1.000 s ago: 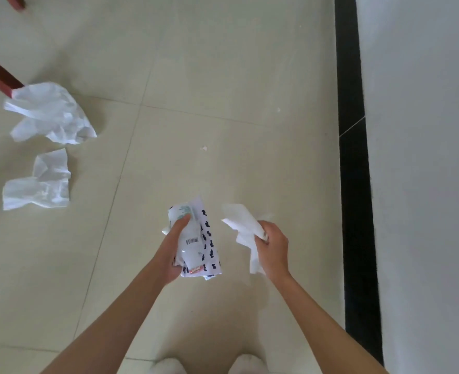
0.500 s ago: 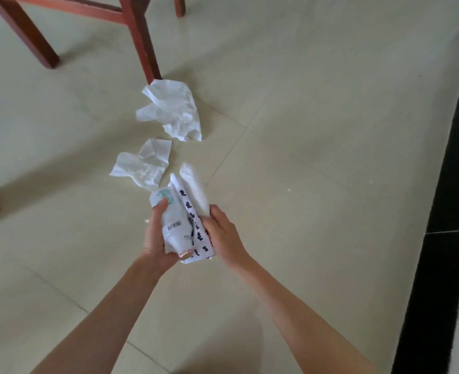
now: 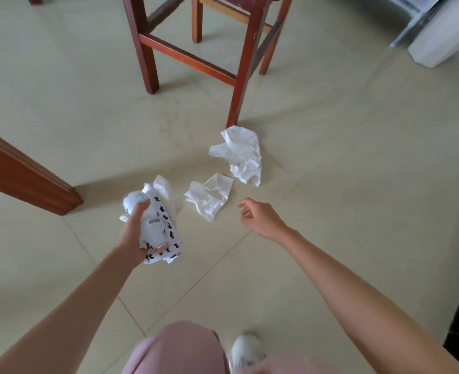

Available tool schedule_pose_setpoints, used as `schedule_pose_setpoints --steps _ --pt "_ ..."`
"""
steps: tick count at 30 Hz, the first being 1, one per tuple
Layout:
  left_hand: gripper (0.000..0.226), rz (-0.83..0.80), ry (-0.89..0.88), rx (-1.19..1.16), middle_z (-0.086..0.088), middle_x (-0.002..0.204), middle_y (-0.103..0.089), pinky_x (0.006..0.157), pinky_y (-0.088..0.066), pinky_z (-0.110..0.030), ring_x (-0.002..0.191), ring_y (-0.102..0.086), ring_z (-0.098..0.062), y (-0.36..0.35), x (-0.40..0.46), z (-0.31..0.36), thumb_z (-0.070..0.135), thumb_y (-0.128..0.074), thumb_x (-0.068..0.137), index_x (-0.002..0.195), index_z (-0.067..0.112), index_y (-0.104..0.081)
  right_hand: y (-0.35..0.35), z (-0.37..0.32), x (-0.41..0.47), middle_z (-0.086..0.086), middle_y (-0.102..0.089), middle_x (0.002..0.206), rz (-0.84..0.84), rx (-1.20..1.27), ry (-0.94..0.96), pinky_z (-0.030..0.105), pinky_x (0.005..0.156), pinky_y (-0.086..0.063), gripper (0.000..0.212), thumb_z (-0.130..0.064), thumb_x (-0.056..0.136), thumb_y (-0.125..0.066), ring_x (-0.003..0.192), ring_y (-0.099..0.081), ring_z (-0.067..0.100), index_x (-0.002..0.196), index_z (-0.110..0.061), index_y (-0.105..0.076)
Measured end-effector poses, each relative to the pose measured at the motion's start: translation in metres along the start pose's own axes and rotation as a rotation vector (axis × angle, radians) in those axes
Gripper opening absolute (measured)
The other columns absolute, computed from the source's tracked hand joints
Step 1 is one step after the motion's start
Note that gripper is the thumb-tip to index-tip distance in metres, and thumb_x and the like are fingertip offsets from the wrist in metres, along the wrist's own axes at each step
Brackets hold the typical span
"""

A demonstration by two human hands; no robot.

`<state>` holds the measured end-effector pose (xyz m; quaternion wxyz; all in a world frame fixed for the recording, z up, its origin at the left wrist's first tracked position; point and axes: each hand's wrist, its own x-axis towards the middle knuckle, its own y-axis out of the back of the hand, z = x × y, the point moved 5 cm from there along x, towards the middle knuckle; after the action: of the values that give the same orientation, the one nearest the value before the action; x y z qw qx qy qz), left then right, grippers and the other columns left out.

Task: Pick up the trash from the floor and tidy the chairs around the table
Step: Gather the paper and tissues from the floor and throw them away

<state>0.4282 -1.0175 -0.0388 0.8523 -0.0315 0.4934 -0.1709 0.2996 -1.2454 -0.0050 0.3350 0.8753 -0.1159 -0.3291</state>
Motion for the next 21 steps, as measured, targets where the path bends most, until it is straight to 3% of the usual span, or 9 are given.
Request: schedule_pose_setpoints --steps 4,8,13,17,21 --pt "0.068 0.037 -0.016 -0.032 -0.01 0.105 -0.064 0.071 -0.049 -0.038 0.093 -0.062 -0.027 -0.002 0.027 0.012 0.057 -0.062 0.067 0.12 0.015 -0.054 -0.012 0.001 0.048 0.012 -0.053 0.129 -0.05 -0.143 0.037 0.033 0.093 -0.041 0.049 -0.013 0.084 -0.056 0.119 -0.05 0.027 0.132 -0.011 -0.044" --pt "0.062 0.008 -0.005 -0.012 -0.009 0.099 -0.064 0.074 -0.049 -0.039 0.094 -0.061 -0.028 -0.014 0.057 0.019 0.057 -0.059 0.072 0.117 0.015 -0.055 -0.036 0.004 0.098 0.011 -0.045 0.138 -0.086 -0.262 0.115 0.039 0.099 -0.041 0.064 -0.017 0.08 -0.062 0.123 -0.044 0.031 0.138 -0.017 -0.035" --pt "0.078 0.065 0.046 0.008 -0.014 0.103 -0.065 0.074 -0.052 -0.042 0.095 -0.063 -0.032 -0.041 0.075 0.036 0.058 -0.069 0.054 0.116 0.013 -0.057 -0.061 0.007 0.123 0.015 -0.024 0.144 -0.122 -0.455 0.171 0.046 0.1 -0.039 0.077 -0.03 0.08 -0.063 0.124 -0.033 0.04 0.144 -0.026 -0.02" --pt "0.067 0.101 0.041 0.008 -0.011 0.097 -0.067 0.07 -0.052 -0.038 0.086 -0.065 -0.029 -0.051 0.096 0.042 0.056 -0.069 0.061 0.112 0.013 -0.061 -0.08 0.007 0.142 0.015 0.005 0.154 -0.22 -0.552 0.23 0.062 0.11 -0.017 0.102 -0.043 0.07 -0.074 0.138 0.004 0.048 0.144 -0.039 -0.005" --pt "0.044 0.06 0.029 -0.014 -0.009 0.083 -0.065 0.064 -0.049 -0.035 0.077 -0.063 -0.025 -0.044 0.121 0.041 0.054 -0.058 0.077 0.095 0.014 -0.061 -0.105 0.013 0.166 0.012 0.018 0.155 -0.255 -0.616 0.27 0.066 0.109 -0.001 0.102 -0.045 0.065 -0.077 0.137 0.021 0.045 0.142 -0.043 -0.011"
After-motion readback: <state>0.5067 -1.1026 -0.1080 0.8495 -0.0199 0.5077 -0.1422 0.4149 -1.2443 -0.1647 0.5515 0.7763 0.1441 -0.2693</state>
